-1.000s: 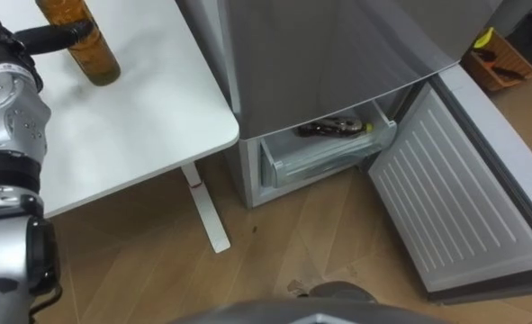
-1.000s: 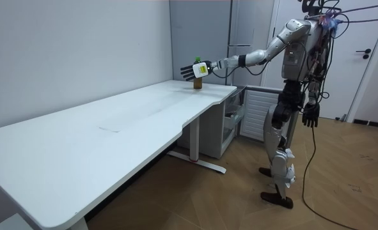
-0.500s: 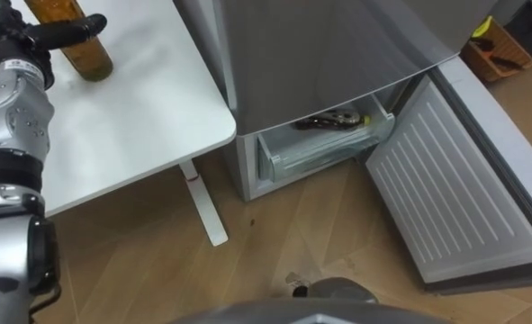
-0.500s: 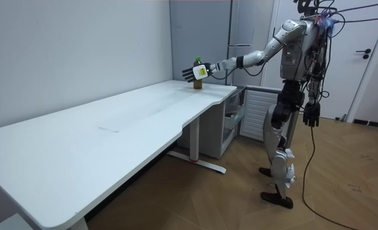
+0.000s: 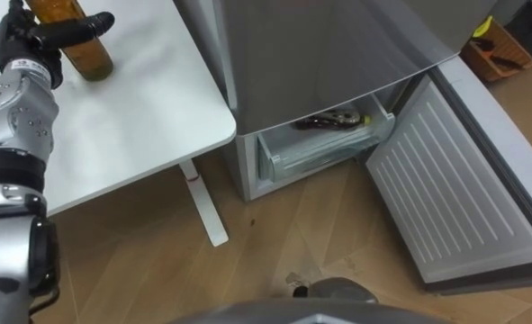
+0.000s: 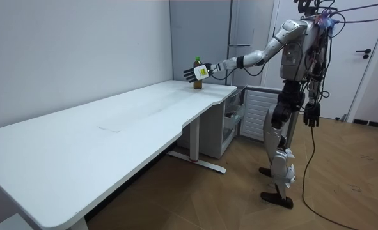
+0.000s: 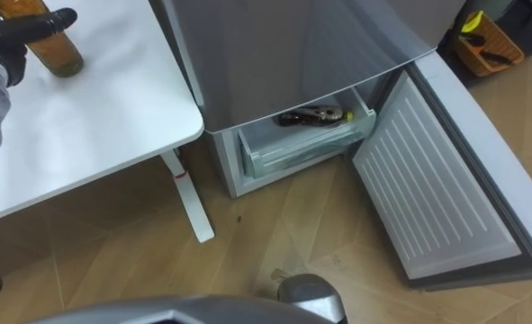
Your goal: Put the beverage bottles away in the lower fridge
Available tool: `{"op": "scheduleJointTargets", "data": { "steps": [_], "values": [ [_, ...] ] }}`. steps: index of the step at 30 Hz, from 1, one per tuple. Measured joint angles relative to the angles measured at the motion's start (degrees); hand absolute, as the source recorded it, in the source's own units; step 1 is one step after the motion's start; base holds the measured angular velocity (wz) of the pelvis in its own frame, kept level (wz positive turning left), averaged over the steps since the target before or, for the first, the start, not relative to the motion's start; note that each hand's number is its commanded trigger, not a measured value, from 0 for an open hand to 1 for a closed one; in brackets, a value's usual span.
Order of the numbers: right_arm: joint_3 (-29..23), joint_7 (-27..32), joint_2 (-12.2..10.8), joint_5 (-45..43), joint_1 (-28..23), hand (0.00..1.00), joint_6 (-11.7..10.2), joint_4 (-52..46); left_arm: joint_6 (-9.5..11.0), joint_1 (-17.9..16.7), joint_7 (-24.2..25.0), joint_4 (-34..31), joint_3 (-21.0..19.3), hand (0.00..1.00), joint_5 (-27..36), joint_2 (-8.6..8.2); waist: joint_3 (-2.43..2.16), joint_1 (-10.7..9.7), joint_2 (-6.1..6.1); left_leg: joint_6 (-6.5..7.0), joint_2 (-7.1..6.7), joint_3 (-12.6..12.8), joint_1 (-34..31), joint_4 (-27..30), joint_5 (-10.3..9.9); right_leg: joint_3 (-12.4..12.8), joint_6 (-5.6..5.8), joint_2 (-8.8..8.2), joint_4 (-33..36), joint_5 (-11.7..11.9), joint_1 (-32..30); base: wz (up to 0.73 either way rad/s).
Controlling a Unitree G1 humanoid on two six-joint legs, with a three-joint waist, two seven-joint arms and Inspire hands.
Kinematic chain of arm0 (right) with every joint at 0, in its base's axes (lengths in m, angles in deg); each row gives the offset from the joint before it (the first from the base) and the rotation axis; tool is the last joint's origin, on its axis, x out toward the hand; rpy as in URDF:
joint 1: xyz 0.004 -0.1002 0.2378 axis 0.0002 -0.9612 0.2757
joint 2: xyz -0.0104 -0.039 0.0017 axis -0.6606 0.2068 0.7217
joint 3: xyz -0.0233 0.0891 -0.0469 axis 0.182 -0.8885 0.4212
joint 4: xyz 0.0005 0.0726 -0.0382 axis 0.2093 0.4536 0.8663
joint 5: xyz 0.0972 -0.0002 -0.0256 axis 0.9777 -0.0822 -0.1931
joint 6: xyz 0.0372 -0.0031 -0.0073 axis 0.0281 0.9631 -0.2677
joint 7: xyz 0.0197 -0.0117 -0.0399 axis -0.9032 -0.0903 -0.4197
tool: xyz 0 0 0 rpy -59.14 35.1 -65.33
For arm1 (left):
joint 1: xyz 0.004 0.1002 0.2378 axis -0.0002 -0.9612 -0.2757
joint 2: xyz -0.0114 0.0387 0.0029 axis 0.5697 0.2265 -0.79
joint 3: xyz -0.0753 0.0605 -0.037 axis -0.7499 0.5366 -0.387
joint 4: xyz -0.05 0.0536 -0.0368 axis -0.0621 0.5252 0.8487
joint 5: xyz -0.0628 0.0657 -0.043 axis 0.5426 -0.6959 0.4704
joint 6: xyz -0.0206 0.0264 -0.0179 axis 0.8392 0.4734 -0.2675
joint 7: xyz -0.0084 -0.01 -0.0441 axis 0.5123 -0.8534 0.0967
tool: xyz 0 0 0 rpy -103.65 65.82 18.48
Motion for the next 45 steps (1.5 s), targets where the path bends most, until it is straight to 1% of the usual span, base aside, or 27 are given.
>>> {"op": "scheduleJointTargets", "data": {
  "steps": [2,3,4,5,15,18,19,21,25,32,45],
  "values": [
    [0.0,0.0,0.0,0.0,0.0,0.00,0.0,0.0,0.0,0.0,0.0,0.0,0.0,0.00,0.5,0.00,0.00,-0.1,0.00,0.00,0.00,0.0,0.0,0.0,0.0,0.0,0.00,0.00,0.0,0.0,0.0,0.00],
    [0.0,0.0,0.0,0.0,0.0,0.00,0.0,0.0,0.0,0.0,0.0,0.0,0.0,0.49,0.9,0.00,0.00,-0.1,-0.01,0.00,0.00,0.0,0.0,0.0,0.0,0.0,0.00,0.00,0.0,0.0,0.0,0.00],
    [0.0,0.0,0.0,0.0,0.0,0.00,0.0,0.0,0.0,0.0,0.0,0.0,0.0,0.64,1.6,0.00,0.01,-0.1,-0.04,0.00,0.00,0.0,0.0,0.0,0.0,0.0,0.00,0.00,0.1,0.0,0.0,0.00],
    [0.0,0.0,0.0,0.0,0.0,0.00,0.0,0.0,0.0,0.0,-0.1,0.0,0.0,1.00,1.8,0.00,0.02,-0.1,-0.04,0.00,0.00,0.0,0.0,0.0,0.0,0.0,0.00,0.00,0.1,0.0,0.0,0.00],
    [-0.1,0.4,0.0,0.0,0.2,0.00,-0.6,0.0,0.1,0.0,-0.4,0.1,0.1,1.00,2.4,0.00,0.29,-0.2,-0.38,0.00,0.00,0.0,0.0,0.0,0.0,0.1,0.00,0.00,0.0,0.0,0.0,0.00],
    [-0.1,0.5,0.0,0.0,0.3,0.00,-0.5,-0.3,0.1,0.0,-0.7,0.5,0.4,1.00,3.0,0.00,0.28,-0.5,-0.39,0.00,0.00,0.0,0.0,0.0,0.0,0.1,0.00,0.02,0.0,0.0,0.0,0.00],
    [-0.1,0.6,0.0,0.0,0.3,0.00,-0.5,-0.4,0.0,0.0,-0.7,0.5,1.0,1.00,3.0,0.00,0.27,-0.6,-0.41,0.00,0.00,0.0,0.0,0.0,0.0,0.1,0.00,0.02,0.0,0.0,0.0,0.00],
    [-0.1,0.6,0.0,0.0,0.4,0.00,-0.5,-0.4,-0.5,0.0,-0.7,0.7,1.2,1.00,2.9,0.00,0.24,-0.9,-0.44,0.00,-0.01,0.0,0.0,0.0,0.0,0.1,0.00,0.01,0.0,0.0,0.0,0.00],
    [-0.2,0.6,-0.1,0.0,0.4,0.00,-0.5,-0.4,-0.8,0.0,-0.8,1.1,1.2,1.00,2.9,-0.01,0.19,-1.3,-0.53,0.01,-0.02,0.1,0.1,0.0,0.0,0.3,0.00,0.02,0.0,0.0,0.1,0.00],
    [-1.5,0.7,-0.1,0.0,0.4,0.00,-0.5,-0.6,-0.8,0.0,-0.7,1.1,1.2,1.00,2.9,-0.01,0.19,-1.3,-0.55,0.01,-0.06,0.4,0.1,0.2,0.0,0.6,0.01,0.04,0.0,0.0,0.0,0.00],
    [-1.5,0.7,-0.1,0.0,2.1,0.00,-0.7,-1.5,-0.8,0.0,-0.6,1.8,2.4,1.00,2.9,-0.03,0.22,-1.3,-0.55,0.01,0.01,0.4,0.1,0.2,0.0,0.6,0.00,0.10,0.0,0.0,0.0,0.00]
  ]
}}
